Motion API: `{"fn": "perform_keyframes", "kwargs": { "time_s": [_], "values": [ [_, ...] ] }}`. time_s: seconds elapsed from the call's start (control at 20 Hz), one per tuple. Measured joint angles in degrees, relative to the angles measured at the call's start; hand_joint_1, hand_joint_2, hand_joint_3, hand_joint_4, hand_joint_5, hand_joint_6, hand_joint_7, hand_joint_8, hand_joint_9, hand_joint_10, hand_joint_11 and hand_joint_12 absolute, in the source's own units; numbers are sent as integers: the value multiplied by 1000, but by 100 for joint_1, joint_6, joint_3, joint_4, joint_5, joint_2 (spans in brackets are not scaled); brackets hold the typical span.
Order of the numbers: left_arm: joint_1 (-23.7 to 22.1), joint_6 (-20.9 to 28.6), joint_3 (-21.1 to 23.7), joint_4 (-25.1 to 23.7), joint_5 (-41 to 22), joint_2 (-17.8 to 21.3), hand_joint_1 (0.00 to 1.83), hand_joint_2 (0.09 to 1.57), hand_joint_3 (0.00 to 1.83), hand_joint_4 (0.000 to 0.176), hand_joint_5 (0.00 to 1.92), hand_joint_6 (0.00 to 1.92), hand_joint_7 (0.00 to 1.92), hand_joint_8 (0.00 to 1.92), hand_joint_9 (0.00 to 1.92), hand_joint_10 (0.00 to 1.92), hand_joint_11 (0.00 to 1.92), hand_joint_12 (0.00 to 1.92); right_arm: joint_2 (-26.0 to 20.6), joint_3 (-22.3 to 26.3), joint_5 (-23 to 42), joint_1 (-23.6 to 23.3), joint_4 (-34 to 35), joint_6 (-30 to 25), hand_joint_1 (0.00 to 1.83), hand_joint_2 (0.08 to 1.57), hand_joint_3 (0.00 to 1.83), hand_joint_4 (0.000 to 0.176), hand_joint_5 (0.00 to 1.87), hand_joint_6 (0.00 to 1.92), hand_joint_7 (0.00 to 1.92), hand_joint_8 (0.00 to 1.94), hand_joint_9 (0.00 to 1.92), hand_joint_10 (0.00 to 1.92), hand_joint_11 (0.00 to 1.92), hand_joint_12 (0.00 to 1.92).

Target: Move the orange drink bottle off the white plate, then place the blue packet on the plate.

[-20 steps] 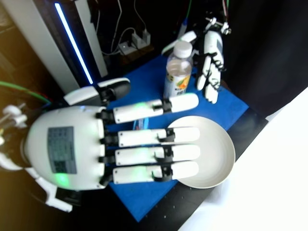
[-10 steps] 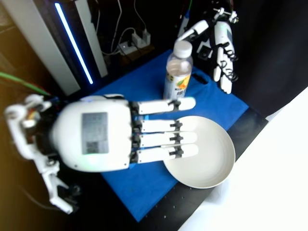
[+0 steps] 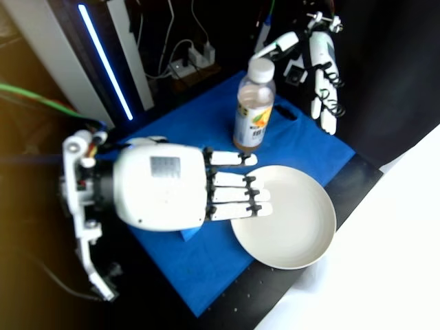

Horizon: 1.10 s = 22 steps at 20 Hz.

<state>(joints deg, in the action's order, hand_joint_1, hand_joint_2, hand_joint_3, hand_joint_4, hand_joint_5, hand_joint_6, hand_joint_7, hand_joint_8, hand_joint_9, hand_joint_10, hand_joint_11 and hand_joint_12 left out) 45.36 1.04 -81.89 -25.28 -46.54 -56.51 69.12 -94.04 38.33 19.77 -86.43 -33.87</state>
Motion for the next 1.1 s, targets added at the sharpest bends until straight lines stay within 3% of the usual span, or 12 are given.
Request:
{"fn": "perform_keyframes", "kwargs": {
  "time_s": [0.05, 0.1, 0.2, 0.25, 0.3, 0.5, 0.65, 0.75, 0.9, 0.95, 1.0, 1.1],
  "values": [
    [0, -2, 2, 0, -13, 0, 419, 694, 0, 176, 0, 0, 0, 0, 0, 0, 0, 0, 55, 2, -11, 2, -205, -98, 646, 721, 8, 161, 303, 1, 267, 1, 191, 3, 2, 715],
    [0, -2, 2, 0, -26, 0, 410, 694, 0, 176, 0, 0, 0, 0, 0, 0, 0, 0, 92, 2, -11, 2, -345, -153, 630, 736, 0, 162, 286, 0, 266, 0, 200, 0, 19, 788],
    [0, -4, 7, 4, -42, 2, 422, 697, 0, 176, 0, 0, 0, 0, 0, 0, 0, 0, 133, 4, -35, 0, -531, -221, 559, 755, 2, 107, 318, 6, 330, 11, 237, 8, 0, 569],
    [0, -7, 7, 2, -44, 2, 423, 697, 0, 176, 0, 0, 0, 0, 0, 0, 0, 0, 155, 2, -59, 2, -612, -249, 512, 761, 3, 107, 300, 9, 323, 4, 216, 12, 0, 324],
    [0, -11, 22, 7, -37, 2, 462, 697, 0, 176, 0, 0, 0, 0, 0, 0, 0, 0, 181, 2, -116, 0, -708, -282, 482, 755, 0, 84, 332, 13, 370, 11, 247, 16, 0, 243],
    [0, -22, 68, 2, -149, 7, 420, 686, 0, 176, 0, 0, 0, 0, 0, 0, 0, 0, 229, 2, -142, 2, -940, -374, 759, 741, 0, 87, 408, 11, 454, 11, 267, 6, 0, 144],
    [0, -28, 127, 2, -208, 76, 358, 696, 0, 176, 0, 0, 0, 0, 0, 0, 0, 0, 258, 2, -157, 55, -940, -382, 754, 793, 1, 61, 538, 3, 597, 3, 394, 6, 50, 211],
    [-2, -46, 127, 7, -229, 98, 355, 701, 2, 176, 0, 0, 0, 0, 0, 0, 0, 0, 275, 2, -157, 114, -955, -385, 981, 822, 0, 56, 677, 2, 670, 9, 484, 4, 106, 376],
    [-17, -44, 127, 2, -258, 98, 322, 698, 0, 176, 0, 0, 0, 0, 0, 0, 0, 0, 282, 2, -157, 129, -968, -385, 1153, 899, 5, 0, 917, 31, 934, 41, 809, 110, 270, 1331],
    [-15, -44, 127, 2, -262, 107, 333, 692, 0, 176, 0, 0, 0, 0, 0, 0, 0, 0, 282, 2, -168, 129, -962, -385, 1190, 930, 0, 0, 1004, 8, 1045, 57, 734, 668, 356, 1512],
    [-15, -44, 127, 9, -262, 111, 351, 702, 2, 176, 0, 0, 0, 0, 0, 0, 0, 0, 282, 2, -177, 129, -962, -387, 1245, 1019, 25, 0, 1098, 471, 1105, 726, 748, 1154, 533, 1665],
    [-15, -52, 127, 9, -264, 122, 323, 699, 0, 176, 0, 0, 0, 0, 0, 0, 0, 0, 291, 2, -175, 129, -960, -387, 1243, 1111, 3, 0, 1043, 733, 956, 1184, 734, 1255, 646, 1619]
  ]
}}
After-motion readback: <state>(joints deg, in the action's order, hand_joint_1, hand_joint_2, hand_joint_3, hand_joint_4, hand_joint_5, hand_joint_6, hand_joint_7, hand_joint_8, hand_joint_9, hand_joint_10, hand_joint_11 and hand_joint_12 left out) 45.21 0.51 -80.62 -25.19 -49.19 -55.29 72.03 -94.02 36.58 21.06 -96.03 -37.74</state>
